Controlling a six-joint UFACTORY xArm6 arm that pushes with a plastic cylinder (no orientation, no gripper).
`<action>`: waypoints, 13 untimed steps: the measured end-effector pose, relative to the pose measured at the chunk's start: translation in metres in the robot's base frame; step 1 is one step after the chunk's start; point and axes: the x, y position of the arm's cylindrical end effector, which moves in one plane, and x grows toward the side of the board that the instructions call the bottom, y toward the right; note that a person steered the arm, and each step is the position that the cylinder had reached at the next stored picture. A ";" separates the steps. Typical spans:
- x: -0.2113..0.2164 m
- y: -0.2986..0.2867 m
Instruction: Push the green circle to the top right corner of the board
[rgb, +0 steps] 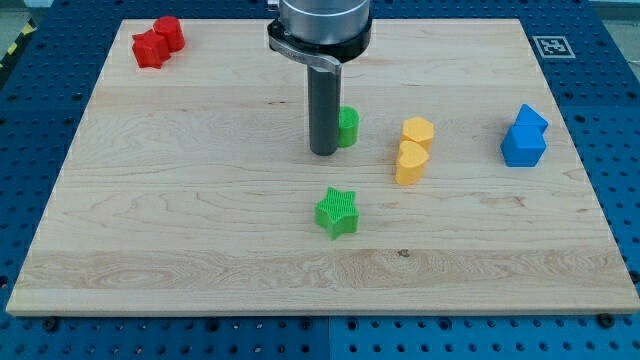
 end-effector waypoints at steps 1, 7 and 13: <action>-0.001 0.025; -0.034 0.042; -0.107 0.036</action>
